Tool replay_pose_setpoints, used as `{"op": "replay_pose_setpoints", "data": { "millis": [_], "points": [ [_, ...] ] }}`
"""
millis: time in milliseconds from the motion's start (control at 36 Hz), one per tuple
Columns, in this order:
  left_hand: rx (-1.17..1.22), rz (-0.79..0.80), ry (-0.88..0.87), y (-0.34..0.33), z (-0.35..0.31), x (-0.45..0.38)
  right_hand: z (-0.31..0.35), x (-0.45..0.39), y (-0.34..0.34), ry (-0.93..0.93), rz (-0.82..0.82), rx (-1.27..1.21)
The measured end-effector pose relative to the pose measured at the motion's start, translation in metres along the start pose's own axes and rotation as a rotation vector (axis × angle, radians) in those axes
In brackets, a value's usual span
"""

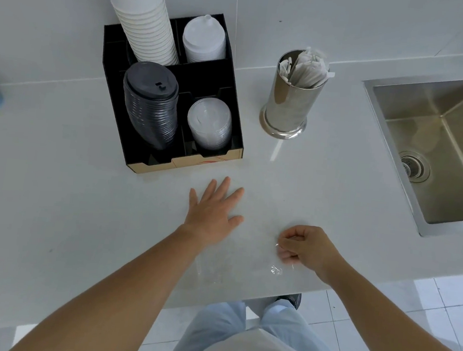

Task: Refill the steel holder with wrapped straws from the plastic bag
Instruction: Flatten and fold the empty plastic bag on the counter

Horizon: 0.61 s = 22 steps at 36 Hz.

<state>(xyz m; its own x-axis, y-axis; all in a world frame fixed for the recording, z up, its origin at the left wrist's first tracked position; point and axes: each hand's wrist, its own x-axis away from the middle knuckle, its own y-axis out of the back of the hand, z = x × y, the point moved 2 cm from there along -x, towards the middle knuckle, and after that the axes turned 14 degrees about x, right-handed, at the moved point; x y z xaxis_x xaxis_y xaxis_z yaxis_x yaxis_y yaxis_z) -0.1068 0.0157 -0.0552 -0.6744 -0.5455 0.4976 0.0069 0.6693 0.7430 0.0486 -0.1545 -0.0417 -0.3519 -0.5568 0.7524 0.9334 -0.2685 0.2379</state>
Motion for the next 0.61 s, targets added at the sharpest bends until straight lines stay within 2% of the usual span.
{"op": "replay_pose_setpoints", "data": {
  "millis": [250, 389, 528, 611],
  "points": [
    [0.063, -0.010, -0.024, 0.001, 0.000, 0.003, 0.003, -0.003, -0.004, -0.023, -0.037, -0.006],
    [0.132, -0.082, -0.075, 0.005, 0.013, 0.023, 0.013, -0.004, -0.003, -0.001, -0.086, 0.059],
    [0.138, -0.151, 0.047, 0.009, 0.050, 0.058, 0.016, -0.004, -0.002, -0.004, -0.076, 0.052],
    [0.109, -0.135, 0.135, 0.009, 0.073, 0.074, 0.015, -0.005, -0.001, -0.006, -0.081, 0.064]
  ]
}}
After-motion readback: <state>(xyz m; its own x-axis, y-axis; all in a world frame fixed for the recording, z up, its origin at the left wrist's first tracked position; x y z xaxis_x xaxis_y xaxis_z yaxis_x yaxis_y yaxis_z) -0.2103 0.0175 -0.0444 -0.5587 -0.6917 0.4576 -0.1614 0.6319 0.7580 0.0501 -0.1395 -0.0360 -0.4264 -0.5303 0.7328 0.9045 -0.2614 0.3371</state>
